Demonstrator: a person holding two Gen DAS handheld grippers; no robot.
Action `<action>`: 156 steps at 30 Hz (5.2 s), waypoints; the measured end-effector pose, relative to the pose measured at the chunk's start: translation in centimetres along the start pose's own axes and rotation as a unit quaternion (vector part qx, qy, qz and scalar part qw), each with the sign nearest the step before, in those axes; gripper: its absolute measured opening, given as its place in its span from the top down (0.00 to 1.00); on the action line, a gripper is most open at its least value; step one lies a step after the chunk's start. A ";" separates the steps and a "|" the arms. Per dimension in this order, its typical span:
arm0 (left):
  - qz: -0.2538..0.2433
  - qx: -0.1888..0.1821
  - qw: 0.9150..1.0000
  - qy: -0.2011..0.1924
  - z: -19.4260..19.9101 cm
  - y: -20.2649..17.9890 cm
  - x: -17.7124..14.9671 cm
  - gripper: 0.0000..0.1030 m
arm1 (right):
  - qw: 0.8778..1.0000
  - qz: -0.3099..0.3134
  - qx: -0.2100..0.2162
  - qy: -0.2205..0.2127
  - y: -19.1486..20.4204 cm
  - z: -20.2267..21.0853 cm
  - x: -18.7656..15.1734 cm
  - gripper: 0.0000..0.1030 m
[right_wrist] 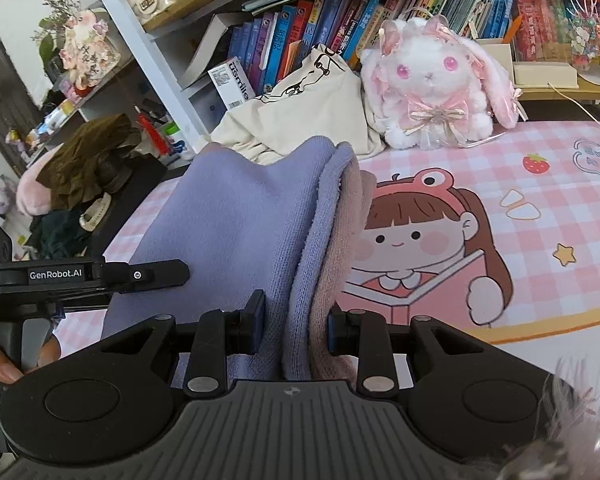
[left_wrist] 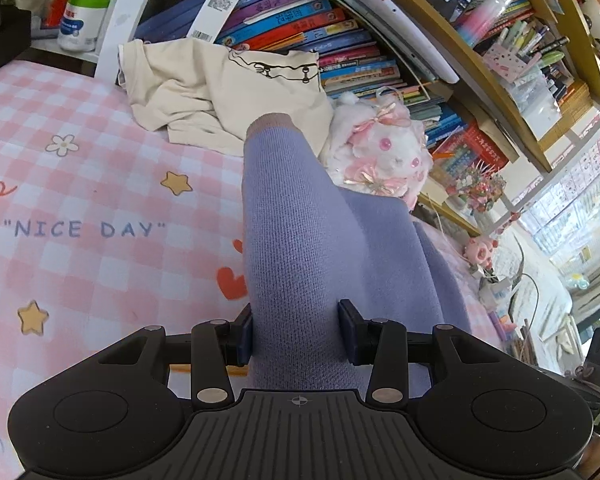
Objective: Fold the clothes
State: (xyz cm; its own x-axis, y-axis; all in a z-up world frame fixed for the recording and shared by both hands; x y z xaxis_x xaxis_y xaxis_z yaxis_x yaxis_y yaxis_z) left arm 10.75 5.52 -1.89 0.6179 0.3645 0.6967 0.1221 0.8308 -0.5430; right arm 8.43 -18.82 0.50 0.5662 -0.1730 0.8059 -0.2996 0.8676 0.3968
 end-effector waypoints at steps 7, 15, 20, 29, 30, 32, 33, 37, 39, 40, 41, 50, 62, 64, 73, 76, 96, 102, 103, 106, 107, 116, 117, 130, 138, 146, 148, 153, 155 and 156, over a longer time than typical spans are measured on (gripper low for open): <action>0.011 -0.008 1.000 0.014 -2.3 2.3 1.5 0.61 | 1.000 0.000 -0.020 0.007 0.4 -3.1 0.5 0.74; 0.032 0.000 0.999 0.015 -5.0 4.0 2.4 0.61 | 0.999 0.011 -0.023 0.020 -0.4 -6.6 1.6 0.74; 0.045 0.005 0.999 0.017 -7.2 4.6 2.9 0.61 | 0.999 0.021 -0.029 0.025 -1.4 -8.8 2.5 0.74; 0.042 0.006 0.999 0.028 -11.1 4.7 3.7 0.61 | 0.998 0.013 -0.048 0.028 -3.9 -11.4 3.4 0.73; 0.040 0.006 0.999 0.030 -11.5 4.6 3.7 0.61 | 0.998 0.011 -0.050 0.029 -4.2 -11.6 3.5 0.73; 0.040 0.007 0.999 0.032 -12.0 4.6 3.6 0.61 | 0.998 0.008 -0.053 0.032 -4.7 -12.1 3.5 0.73; 0.042 0.008 0.999 0.033 -12.3 4.6 3.6 0.61 | 0.998 0.008 -0.054 0.033 -4.8 -12.3 3.5 0.73; 0.056 0.011 0.998 0.034 -13.0 5.2 3.6 0.60 | 0.998 0.011 -0.055 0.037 -5.3 -13.3 3.6 0.72; 0.064 0.013 0.997 0.035 -13.4 5.6 3.8 0.59 | 0.998 0.005 -0.055 0.043 -5.7 -13.9 3.6 0.71; 0.069 0.014 0.997 0.035 -13.6 5.8 3.9 0.59 | 0.997 -0.005 -0.056 0.045 -5.9 -14.2 3.6 0.70; 0.073 0.015 0.997 0.036 -13.8 6.0 4.0 0.58 | 0.997 -0.015 -0.057 0.047 -6.2 -14.5 3.6 0.70; 0.065 0.036 0.997 0.036 -14.7 6.0 4.6 0.44 | 0.994 -0.070 -0.071 0.043 -7.5 -16.0 3.6 0.58; -0.046 0.062 0.996 -0.033 -9.9 1.9 4.2 0.26 | 0.997 -0.005 -0.072 0.000 -5.9 -11.9 4.5 0.25; -0.067 0.074 0.994 -0.042 -8.8 1.2 3.6 0.25 | 0.997 0.006 -0.076 -0.009 -5.7 -10.6 4.2 0.22; -0.110 0.119 0.984 -0.075 -3.4 -2.2 -1.3 0.19 | 0.995 0.042 -0.093 -0.021 -5.3 -4.3 0.9 0.16; -0.115 0.129 0.982 -0.081 -2.4 -3.1 -2.8 0.19 | 0.994 0.046 -0.098 -0.019 -5.0 -2.2 -0.2 0.15; -0.164 0.207 0.960 -0.090 1.8 -7.2 -10.2 0.03 | 0.980 0.121 -0.153 -0.034 -5.3 5.0 -5.8 0.05; -0.181 0.202 0.958 -0.088 1.8 -7.9 -10.6 0.01 | 0.981 0.115 -0.155 -0.029 -5.6 5.1 -5.9 0.05; -0.183 0.201 0.958 -0.088 1.8 -8.0 -10.6 0.01 | 0.981 0.114 -0.156 -0.027 -5.6 5.1 -5.9 0.05; -0.188 0.205 0.956 -0.093 1.8 -8.2 -10.5 0.01 | 0.981 0.111 -0.156 -0.024 -5.7 5.0 -6.0 0.05; -0.190 0.209 0.955 -0.095 1.8 -8.3 -10.5 0.01 | 0.981 0.110 -0.156 -0.023 -5.8 5.0 -6.1 0.05; -0.211 0.236 0.944 -0.090 1.3 -8.4 -10.3 0.00 | 0.982 0.105 -0.157 -0.026 -5.9 4.8 -5.8 0.04; -0.212 0.235 0.944 -0.089 1.3 -8.5 -10.3 0.00 | 0.982 0.104 -0.157 -0.026 -6.0 4.8 -5.8 0.04; -0.203 0.233 0.948 -0.081 0.9 -8.2 -10.2 0.00 | 0.982 0.099 -0.158 -0.018 -6.4 4.3 -5.7 0.04; -0.202 0.238 0.947 -0.079 1.0 -8.1 -9.9 0.00 | 0.983 0.102 -0.155 -0.015 -6.2 4.1 -5.7 0.04; -0.200 0.237 0.947 -0.081 1.0 -8.0 -9.8 0.00 | 0.983 0.101 -0.155 -0.015 -6.2 4.0 -5.7 0.04; -0.200 0.235 0.948 -0.080 0.9 -8.0 -9.8 0.00 | 0.983 0.102 -0.155 -0.014 -6.2 3.9 -5.8 0.04; -0.200 0.235 0.948 -0.081 0.9 -8.0 -9.8 0.00 | 0.983 0.102 -0.155 -0.013 -6.2 3.8 -5.8 0.04; -0.200 0.236 0.948 -0.081 0.9 -8.0 -9.8 0.00 | 0.983 0.102 -0.154 -0.011 -6.2 3.8 -5.8 0.04; -0.200 0.236 0.948 -0.081 0.9 -8.0 -9.8 0.00 | 0.983 0.103 -0.154 -0.011 -6.2 3.7 -5.8 0.04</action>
State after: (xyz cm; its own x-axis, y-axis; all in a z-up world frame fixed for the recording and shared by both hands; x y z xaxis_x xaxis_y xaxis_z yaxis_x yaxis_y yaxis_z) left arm 3.07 -4.29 -3.95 0.4640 0.0096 0.8858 -0.0631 0.9978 0.0223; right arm 4.11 -24.91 -5.00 0.5007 0.0133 0.8655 -0.1574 0.9846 0.0760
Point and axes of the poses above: each gripper's, at about its wrist camera, not at the fingertips, and z roughly against the way its jaws point, y to its left, x to its top, the point moved 4 cm from there along -z, roughly the way its jaws point, and after that the axes turned 14 degrees about -y, right-handed, at the moved point
